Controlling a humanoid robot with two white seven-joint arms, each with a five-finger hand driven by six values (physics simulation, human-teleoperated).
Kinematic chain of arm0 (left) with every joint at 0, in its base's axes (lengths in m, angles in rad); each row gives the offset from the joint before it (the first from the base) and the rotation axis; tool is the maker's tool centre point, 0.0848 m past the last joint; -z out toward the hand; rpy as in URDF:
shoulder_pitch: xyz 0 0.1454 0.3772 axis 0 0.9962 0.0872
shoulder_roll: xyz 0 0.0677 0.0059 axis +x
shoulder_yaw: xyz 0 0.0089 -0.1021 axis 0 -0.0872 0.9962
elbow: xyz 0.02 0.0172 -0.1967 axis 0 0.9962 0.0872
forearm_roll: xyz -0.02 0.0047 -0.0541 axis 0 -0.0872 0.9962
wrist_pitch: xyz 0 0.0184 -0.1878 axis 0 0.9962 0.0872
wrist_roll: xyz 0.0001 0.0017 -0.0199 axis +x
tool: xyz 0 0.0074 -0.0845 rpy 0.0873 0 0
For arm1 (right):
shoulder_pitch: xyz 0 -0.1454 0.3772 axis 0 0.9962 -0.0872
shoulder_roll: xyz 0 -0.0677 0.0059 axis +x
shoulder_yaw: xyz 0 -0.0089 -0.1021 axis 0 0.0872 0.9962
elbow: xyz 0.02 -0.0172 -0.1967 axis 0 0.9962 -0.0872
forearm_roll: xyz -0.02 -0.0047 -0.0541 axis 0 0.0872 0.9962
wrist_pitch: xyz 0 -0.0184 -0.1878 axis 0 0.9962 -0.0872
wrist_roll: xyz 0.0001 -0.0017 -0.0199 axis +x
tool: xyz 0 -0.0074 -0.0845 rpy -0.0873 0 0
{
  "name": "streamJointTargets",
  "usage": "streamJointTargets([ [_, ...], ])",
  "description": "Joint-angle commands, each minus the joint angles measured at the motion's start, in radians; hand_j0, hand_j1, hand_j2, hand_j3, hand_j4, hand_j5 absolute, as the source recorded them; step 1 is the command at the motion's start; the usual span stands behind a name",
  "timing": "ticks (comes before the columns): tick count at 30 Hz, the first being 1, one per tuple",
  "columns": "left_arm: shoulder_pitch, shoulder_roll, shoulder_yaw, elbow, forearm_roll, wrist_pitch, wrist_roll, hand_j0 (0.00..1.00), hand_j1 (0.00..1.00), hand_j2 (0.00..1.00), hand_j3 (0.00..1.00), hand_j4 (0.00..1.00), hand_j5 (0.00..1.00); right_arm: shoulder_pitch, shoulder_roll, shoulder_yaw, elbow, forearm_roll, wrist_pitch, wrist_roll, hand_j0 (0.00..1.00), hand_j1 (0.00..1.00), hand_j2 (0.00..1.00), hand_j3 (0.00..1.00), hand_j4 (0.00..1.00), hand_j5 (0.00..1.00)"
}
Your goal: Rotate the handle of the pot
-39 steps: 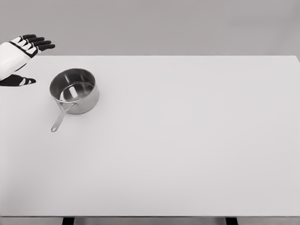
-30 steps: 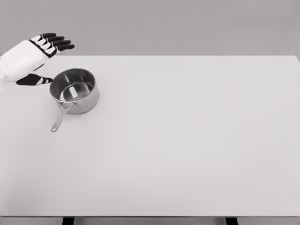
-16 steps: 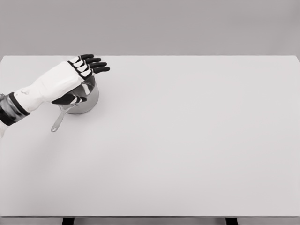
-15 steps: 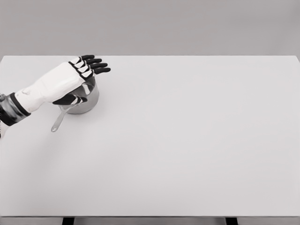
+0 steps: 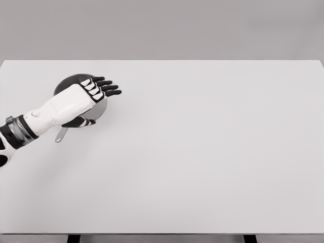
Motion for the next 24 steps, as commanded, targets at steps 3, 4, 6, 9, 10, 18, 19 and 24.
streamJointTargets([
  [3,0.008,-0.030,0.003,0.011,-0.026,0.000,0.005,1.00,1.00,1.00,1.00,1.00,1.00,0.000,0.000,0.000,0.000,0.000,0.000,0.000,1.00,1.00,1.00,1.00,1.00,1.00],
  [4,0.008,-0.033,0.003,0.018,-0.026,0.000,0.005,1.00,1.00,1.00,1.00,1.00,1.00,0.000,0.000,0.000,0.000,0.000,0.000,0.000,1.00,1.00,1.00,1.00,1.00,1.00],
  [6,0.015,-0.033,0.003,0.022,-0.034,0.000,0.005,1.00,1.00,1.00,1.00,1.00,1.00,0.000,0.000,-0.002,0.000,0.000,0.000,0.000,1.00,1.00,1.00,1.00,1.00,1.00],
  [9,0.029,-0.035,0.005,0.040,-0.042,0.000,0.005,1.00,1.00,1.00,1.00,1.00,1.00,0.000,0.000,0.000,0.000,0.000,0.000,0.000,1.00,1.00,1.00,1.00,1.00,1.00],
  [10,0.031,-0.038,0.005,0.042,-0.042,0.000,0.005,1.00,1.00,1.00,1.00,1.00,1.00,0.000,0.000,0.000,0.000,0.000,0.000,0.000,1.00,1.00,1.00,1.00,1.00,1.00],
  [18,0.101,-0.030,0.127,0.043,-0.049,0.000,0.006,1.00,1.00,1.00,1.00,1.00,1.00,0.000,0.000,0.000,0.000,0.000,0.000,0.000,1.00,1.00,1.00,1.00,1.00,1.00],
  [19,0.101,-0.029,0.127,0.043,-0.049,0.000,0.006,1.00,1.00,1.00,1.00,1.00,1.00,0.000,0.000,0.000,0.000,0.000,0.000,0.000,1.00,1.00,1.00,1.00,1.00,1.00],
  [24,0.101,-0.027,0.129,0.055,-0.049,0.000,0.005,1.00,1.00,1.00,1.00,1.00,1.00,0.000,0.000,0.000,0.000,0.000,0.000,0.000,1.00,1.00,1.00,1.00,1.00,1.00],
])
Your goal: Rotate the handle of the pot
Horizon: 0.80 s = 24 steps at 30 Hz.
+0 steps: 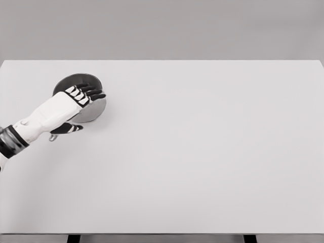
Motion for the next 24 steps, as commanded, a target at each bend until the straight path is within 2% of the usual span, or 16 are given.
streamJointTargets([
  [1,0.000,0.005,0.005,0.012,0.006,0.000,0.000,1.00,1.00,1.00,1.00,1.00,1.00,0.000,0.000,0.000,0.000,0.000,0.000,0.000,1.00,1.00,1.00,1.00,1.00,1.00],
  [5,0.002,0.005,0.030,0.015,-0.020,0.000,0.002,1.00,1.00,1.00,1.00,1.00,1.00,0.000,0.000,0.000,0.000,0.000,0.000,0.000,1.00,1.00,1.00,1.00,1.00,1.00],
  [9,0.002,0.005,0.036,0.026,-0.023,0.000,0.002,1.00,1.00,1.00,1.00,1.00,1.00,0.000,0.000,0.000,0.000,0.000,0.000,0.000,1.00,1.00,1.00,1.00,1.00,1.00],
  [17,0.037,0.006,0.103,0.046,-0.031,0.000,0.002,1.00,1.00,1.00,1.00,1.00,1.00,0.000,0.000,0.000,0.000,0.000,0.000,0.000,1.00,1.00,1.00,1.00,1.00,1.00],
  [24,0.043,0.015,0.139,0.067,-0.032,0.000,0.002,1.00,1.00,1.00,1.00,1.00,1.00,0.000,0.000,0.000,0.000,0.000,0.000,0.000,1.00,1.00,1.00,1.00,1.00,1.00],
])
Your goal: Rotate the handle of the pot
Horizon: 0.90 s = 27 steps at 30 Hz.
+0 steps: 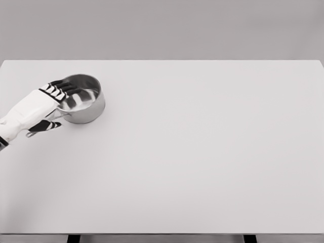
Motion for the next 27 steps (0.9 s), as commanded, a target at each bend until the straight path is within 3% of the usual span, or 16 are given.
streamJointTargets([
  [1,0.000,0.003,0.015,0.005,0.005,0.000,0.001,1.00,1.00,1.00,1.00,1.00,1.00,0.000,0.000,0.000,0.000,0.000,0.000,0.000,1.00,1.00,1.00,1.00,1.00,1.00],
  [27,-0.048,0.060,0.072,0.119,-0.033,0.000,-0.001,1.00,1.00,1.00,1.00,1.00,1.00,0.000,0.000,0.000,0.000,0.000,0.000,0.000,1.00,1.00,1.00,1.00,1.00,1.00],
])
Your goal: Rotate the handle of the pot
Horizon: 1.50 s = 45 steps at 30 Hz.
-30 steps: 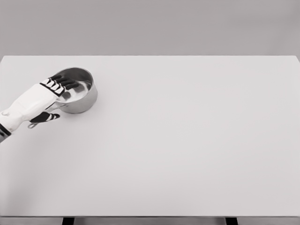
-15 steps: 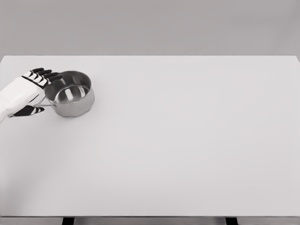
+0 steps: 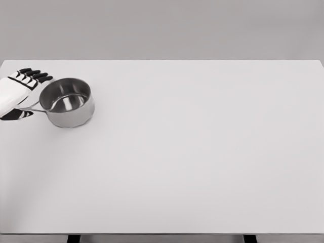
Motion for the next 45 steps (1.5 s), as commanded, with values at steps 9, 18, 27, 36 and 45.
streamJointTargets([
  [9,-0.035,-0.006,0.002,0.054,-0.032,0.000,0.001,1.00,1.00,1.00,1.00,1.00,1.00,0.000,0.000,-0.002,0.000,0.000,0.000,0.000,1.00,1.00,1.00,1.00,1.00,1.00],
  [18,-0.069,-0.009,0.000,0.094,-0.049,0.000,0.001,1.00,1.00,1.00,1.00,1.00,1.00,0.000,0.000,0.000,0.000,0.000,0.000,0.000,1.00,1.00,1.00,1.00,1.00,1.00],
  [27,-0.094,-0.015,-0.004,0.129,-0.062,0.000,0.001,1.00,1.00,1.00,1.00,1.00,1.00,0.000,0.000,0.000,0.000,0.000,0.000,0.000,1.00,1.00,1.00,1.00,1.00,1.00],
  [36,-0.135,-0.023,-0.010,0.170,-0.088,0.000,0.001,1.00,1.00,1.00,1.00,1.00,1.00,0.000,0.000,0.000,0.000,0.000,0.000,0.000,1.00,1.00,1.00,1.00,1.00,1.00],
  [45,-0.161,-0.035,-0.012,0.210,-0.114,0.000,0.001,1.00,1.00,1.00,1.00,1.00,1.00,0.000,0.000,0.000,0.000,0.000,0.000,0.000,1.00,1.00,1.00,1.00,1.00,1.00],
])
